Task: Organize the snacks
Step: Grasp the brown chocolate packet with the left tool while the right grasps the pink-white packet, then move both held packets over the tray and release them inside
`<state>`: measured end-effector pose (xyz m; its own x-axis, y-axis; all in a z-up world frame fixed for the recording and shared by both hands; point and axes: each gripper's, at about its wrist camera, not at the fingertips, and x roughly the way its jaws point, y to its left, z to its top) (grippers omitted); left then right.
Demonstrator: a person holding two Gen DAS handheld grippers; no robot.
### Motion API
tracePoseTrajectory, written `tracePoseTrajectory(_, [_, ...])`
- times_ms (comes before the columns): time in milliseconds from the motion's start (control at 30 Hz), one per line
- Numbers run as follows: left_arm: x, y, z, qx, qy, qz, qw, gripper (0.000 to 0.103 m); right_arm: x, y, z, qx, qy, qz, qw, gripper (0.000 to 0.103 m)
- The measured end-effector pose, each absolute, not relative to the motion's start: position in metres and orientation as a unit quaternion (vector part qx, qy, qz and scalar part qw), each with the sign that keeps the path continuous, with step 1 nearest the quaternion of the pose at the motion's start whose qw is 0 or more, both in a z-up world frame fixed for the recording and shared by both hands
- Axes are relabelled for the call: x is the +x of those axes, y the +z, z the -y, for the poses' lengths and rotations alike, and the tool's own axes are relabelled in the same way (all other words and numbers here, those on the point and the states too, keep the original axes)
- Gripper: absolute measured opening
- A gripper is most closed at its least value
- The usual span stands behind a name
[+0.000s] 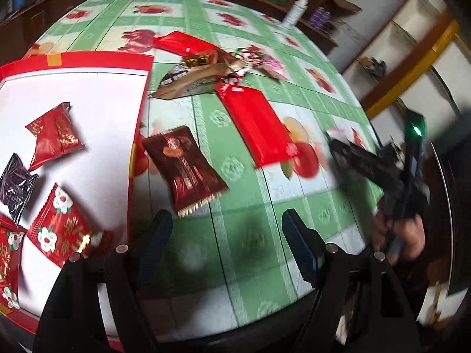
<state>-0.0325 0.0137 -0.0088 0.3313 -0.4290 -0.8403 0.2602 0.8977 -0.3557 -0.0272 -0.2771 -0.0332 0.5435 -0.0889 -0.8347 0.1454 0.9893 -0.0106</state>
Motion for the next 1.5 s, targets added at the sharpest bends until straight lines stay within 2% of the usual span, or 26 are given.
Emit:
tracePoseTrajectory(300, [-0.002, -0.015, 0.001, -0.088, -0.157, -0.553, 0.814, 0.077, -0.027, -0.032, 0.28, 0.048, -0.048, -0.471, 0.88, 0.052])
tracePoseTrajectory(433, [0.011, -0.015, -0.006, -0.111, -0.14, -0.561, 0.809, 0.077, -0.027, -0.032, 0.283, 0.058, -0.042, -0.468, 0.881, 0.052])
tracePoseTrajectory(667, [0.014, -0.017, 0.007, -0.051, -0.134, -0.546, 0.825, 0.076, -0.027, -0.031, 0.284, 0.067, -0.035, -0.467, 0.881, 0.053])
tracePoseTrajectory(700, [0.014, -0.018, 0.008, -0.037, -0.135, -0.54, 0.83, 0.069, -0.027, -0.031, 0.285, 0.067, -0.035, -0.466, 0.881, 0.053])
tracePoseTrajectory(733, [0.015, -0.018, 0.008, -0.024, -0.132, -0.533, 0.836, 0.052, -0.027, -0.031, 0.285, 0.068, -0.035, -0.466, 0.881, 0.053])
tracePoseTrajectory(767, [0.016, -0.018, 0.008, -0.011, -0.132, -0.524, 0.841, 0.041, -0.027, -0.031, 0.284, 0.067, -0.035, -0.467, 0.881, 0.053])
tracePoseTrajectory(833, [0.021, -0.018, 0.003, -0.014, -0.14, -0.515, 0.846, 0.032, -0.027, -0.032, 0.283, 0.064, -0.036, -0.467, 0.881, 0.053])
tracePoseTrajectory(1200, [-0.001, -0.018, 0.009, 0.023, -0.177, -0.499, 0.848, 0.03, -0.028, -0.032, 0.269, 0.025, -0.05, -0.472, 0.88, 0.04])
tracePoseTrajectory(1367, [-0.023, -0.017, 0.009, 0.023, -0.213, -0.503, 0.837, 0.03, -0.037, -0.027, 0.274, 0.066, -0.023, -0.476, 0.877, 0.037])
tracePoseTrajectory(1500, [-0.038, -0.017, 0.009, 0.017, -0.235, -0.506, 0.83, 0.03, -0.045, -0.025, 0.285, 0.158, 0.043, -0.483, 0.86, 0.036])
